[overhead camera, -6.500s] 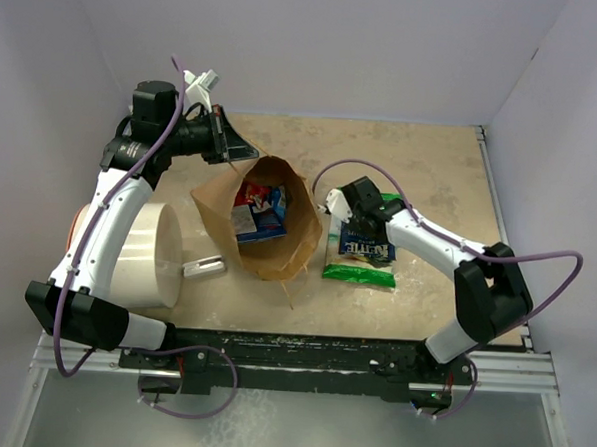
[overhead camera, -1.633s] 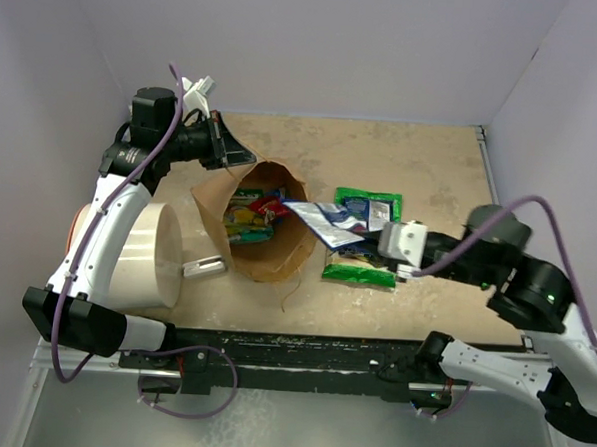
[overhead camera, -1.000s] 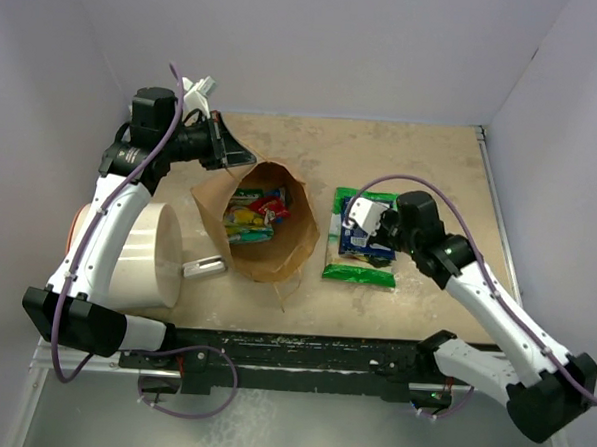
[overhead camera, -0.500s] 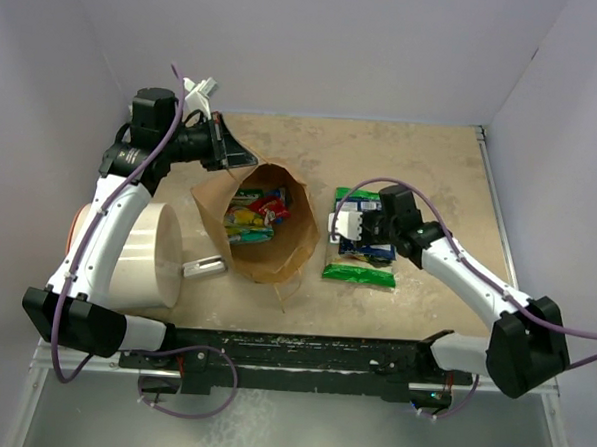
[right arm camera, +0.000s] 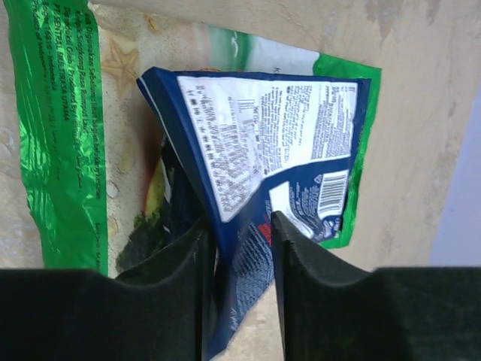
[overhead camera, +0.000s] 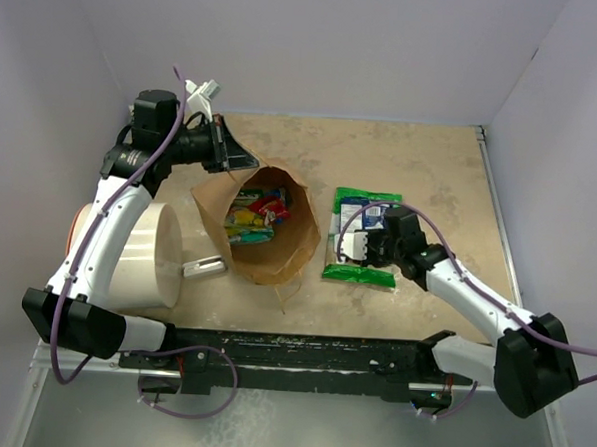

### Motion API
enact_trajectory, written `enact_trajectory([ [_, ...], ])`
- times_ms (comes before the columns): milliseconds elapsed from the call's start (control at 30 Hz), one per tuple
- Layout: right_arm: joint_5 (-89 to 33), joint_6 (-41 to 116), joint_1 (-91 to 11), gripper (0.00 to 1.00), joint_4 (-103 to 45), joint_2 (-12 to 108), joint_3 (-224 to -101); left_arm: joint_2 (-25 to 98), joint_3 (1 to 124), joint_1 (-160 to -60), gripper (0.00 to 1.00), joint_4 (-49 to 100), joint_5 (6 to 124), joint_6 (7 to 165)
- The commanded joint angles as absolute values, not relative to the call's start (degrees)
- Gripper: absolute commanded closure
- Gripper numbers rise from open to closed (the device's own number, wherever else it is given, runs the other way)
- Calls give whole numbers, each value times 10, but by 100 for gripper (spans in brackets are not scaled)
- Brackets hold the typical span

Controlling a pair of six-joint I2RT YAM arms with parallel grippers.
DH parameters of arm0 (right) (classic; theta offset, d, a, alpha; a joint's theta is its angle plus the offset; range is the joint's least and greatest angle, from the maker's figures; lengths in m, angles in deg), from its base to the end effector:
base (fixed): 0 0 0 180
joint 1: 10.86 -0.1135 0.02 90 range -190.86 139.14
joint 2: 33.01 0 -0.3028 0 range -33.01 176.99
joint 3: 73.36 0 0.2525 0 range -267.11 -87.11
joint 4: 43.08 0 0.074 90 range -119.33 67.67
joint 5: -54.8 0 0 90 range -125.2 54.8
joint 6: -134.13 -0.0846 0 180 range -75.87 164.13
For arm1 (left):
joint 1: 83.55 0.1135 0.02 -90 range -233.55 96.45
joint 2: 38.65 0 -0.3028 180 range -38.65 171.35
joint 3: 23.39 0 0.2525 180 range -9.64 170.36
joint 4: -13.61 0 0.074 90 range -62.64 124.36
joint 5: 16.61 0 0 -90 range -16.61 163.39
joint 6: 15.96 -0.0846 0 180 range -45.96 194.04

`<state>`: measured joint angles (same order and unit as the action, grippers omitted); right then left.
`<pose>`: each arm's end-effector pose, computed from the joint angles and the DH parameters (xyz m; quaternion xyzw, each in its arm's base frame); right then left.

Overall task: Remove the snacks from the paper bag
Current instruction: Place the snack at the center of the board, then take out the snack from the paper bag.

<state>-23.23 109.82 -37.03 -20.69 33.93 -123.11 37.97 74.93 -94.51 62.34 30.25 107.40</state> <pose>0.2287 0.1319 0.2176 -0.6774 0.5939 -0.0544 0.4306 0.2889 -0.1149 0.4398 0.0343 0.8152 -0.4736 0.3316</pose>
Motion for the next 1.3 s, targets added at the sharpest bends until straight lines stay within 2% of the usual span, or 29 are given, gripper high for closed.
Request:
enact_trajectory([
  [0, -228, 1089, -368, 55, -144, 299, -1281, 365, 747, -947, 100, 593, 295, 1067],
  [67, -217, 1077, -368, 45, -80, 285, -1315, 363, 746, -947, 100, 593, 297, 1066],
  [167, -152, 1045, -370, 13, -1, 244, -1347, 361, 748, -946, 100, 593, 302, 1072],
  [200, -131, 1035, -371, 12, 13, 225, -1352, 361, 750, -946, 100, 594, 302, 1076],
  [400, -62, 926, -421, 15, 5, 140, -1384, 356, 752, -946, 100, 602, 304, 1082],
  [567, -75, 784, -522, 18, -123, 147, -1407, 353, 749, -946, 100, 609, 306, 1081],
  [667, -114, 728, -583, 21, -232, 189, -1415, 353, 751, -946, 100, 610, 306, 1080],
  [900, -250, 712, -688, 33, -366, 362, -1466, 361, 757, -946, 100, 608, 298, 1076],
  [1033, -287, 719, -695, 45, -423, 446, -1482, 364, 761, -946, 100, 605, 297, 1073],
  [1267, -289, 712, -695, 54, -487, 553, -1487, 362, 759, -946, 100, 608, 280, 1073],
])
